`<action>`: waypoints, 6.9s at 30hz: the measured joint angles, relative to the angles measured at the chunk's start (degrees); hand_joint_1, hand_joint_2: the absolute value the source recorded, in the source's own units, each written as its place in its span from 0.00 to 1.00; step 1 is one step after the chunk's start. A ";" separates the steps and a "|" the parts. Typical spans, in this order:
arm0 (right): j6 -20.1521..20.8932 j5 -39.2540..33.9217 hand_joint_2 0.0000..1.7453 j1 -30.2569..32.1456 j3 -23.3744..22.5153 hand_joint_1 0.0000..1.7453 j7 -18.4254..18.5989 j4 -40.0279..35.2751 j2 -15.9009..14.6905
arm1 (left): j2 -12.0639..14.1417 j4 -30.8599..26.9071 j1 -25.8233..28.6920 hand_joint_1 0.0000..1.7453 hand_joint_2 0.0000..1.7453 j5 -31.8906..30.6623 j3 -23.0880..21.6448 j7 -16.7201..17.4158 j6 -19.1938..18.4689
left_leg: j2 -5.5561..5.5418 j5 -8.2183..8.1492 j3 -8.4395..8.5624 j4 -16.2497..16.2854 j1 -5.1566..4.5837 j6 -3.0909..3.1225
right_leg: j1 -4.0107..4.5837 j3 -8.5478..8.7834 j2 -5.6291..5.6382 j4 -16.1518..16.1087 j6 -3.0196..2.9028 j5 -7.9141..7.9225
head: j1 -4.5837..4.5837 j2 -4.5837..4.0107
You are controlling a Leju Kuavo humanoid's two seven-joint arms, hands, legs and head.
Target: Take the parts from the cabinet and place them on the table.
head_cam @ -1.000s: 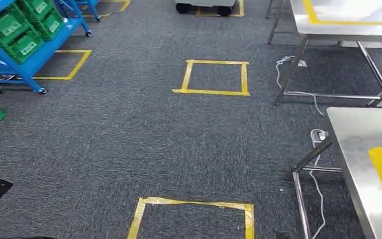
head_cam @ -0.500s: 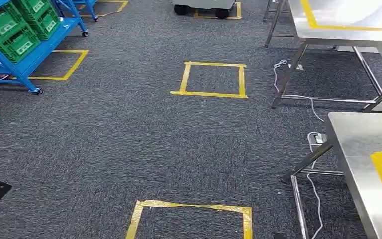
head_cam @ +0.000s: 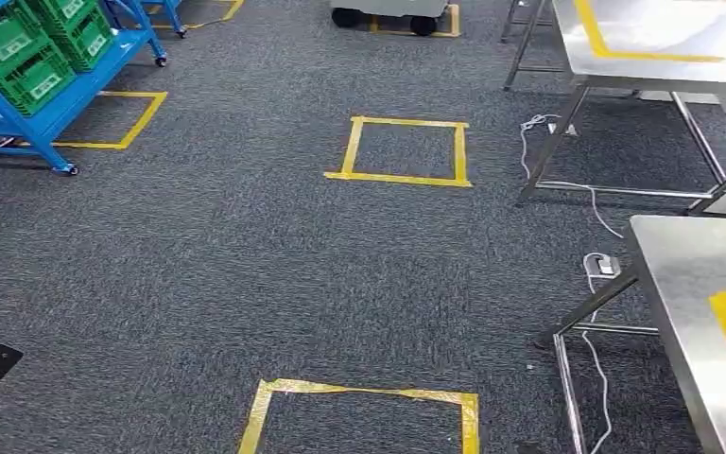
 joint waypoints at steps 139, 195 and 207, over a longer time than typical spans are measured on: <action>-1.09 1.05 0.00 0.01 0.22 0.00 0.74 -0.04 -0.15 | -0.68 0.26 -1.44 0.00 0.00 2.27 1.38 0.24 -1.29 | 0.11 -5.05 4.19 1.13 0.16 -0.73 | -0.46 -0.28 0.04 0.87 -1.15 -0.60 | -0.26 0.00; -3.74 5.42 0.00 1.16 3.45 0.00 2.05 -0.22 -3.15 | -1.38 1.22 -0.79 0.00 0.00 -0.94 2.23 -1.51 0.81 | 4.82 2.05 -2.52 0.60 -0.66 -0.22 | 0.28 4.17 -7.23 0.44 0.34 -4.61 | -0.02 -0.02; -3.19 6.32 0.00 1.30 4.00 0.00 2.30 -0.22 -3.30 | -2.43 1.44 -0.70 0.00 0.00 -1.34 3.80 -2.05 0.24 | -5.02 1.70 -1.32 0.24 0.19 1.09 | -0.40 0.16 1.82 3.51 1.24 -1.60 | 0.46 0.00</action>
